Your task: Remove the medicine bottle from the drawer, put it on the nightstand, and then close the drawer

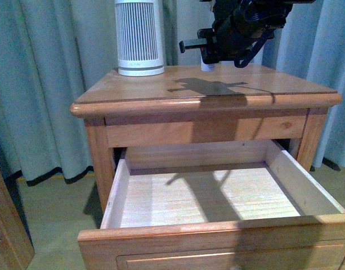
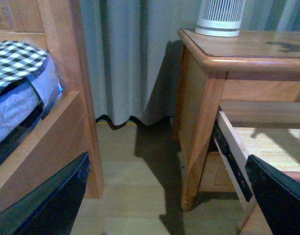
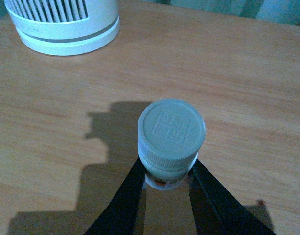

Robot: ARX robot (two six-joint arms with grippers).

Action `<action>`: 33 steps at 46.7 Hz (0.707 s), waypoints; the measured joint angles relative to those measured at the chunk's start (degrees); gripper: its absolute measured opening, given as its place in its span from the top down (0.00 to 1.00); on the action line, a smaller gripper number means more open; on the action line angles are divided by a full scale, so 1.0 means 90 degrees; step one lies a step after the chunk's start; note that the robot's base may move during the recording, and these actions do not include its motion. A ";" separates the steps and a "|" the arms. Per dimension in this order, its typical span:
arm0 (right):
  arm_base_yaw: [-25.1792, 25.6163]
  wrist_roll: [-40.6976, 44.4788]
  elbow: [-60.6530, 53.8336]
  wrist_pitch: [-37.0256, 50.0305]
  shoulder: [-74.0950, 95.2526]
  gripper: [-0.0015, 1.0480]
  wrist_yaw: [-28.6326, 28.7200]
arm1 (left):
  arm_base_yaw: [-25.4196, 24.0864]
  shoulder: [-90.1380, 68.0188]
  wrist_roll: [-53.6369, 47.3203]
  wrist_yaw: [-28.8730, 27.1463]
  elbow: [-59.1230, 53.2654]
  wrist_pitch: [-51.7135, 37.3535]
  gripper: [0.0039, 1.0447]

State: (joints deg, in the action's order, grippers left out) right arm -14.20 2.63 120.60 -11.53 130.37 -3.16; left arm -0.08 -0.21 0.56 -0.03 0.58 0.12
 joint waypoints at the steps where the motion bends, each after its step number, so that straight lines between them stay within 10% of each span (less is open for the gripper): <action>1: 0.0000 -0.0012 0.0114 -0.0090 0.0068 0.78 -0.0010 | 0.0000 0.0000 0.0000 0.0002 0.0000 0.0000 0.06; 33: -0.0070 -0.0223 0.1831 -0.1659 0.0964 0.80 -0.0211 | 0.0000 0.0000 0.0000 0.0000 0.0000 0.0000 0.06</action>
State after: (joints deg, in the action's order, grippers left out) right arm -14.83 0.62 137.08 -26.46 139.04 -5.06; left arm -0.08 -0.21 0.56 -0.03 0.58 0.12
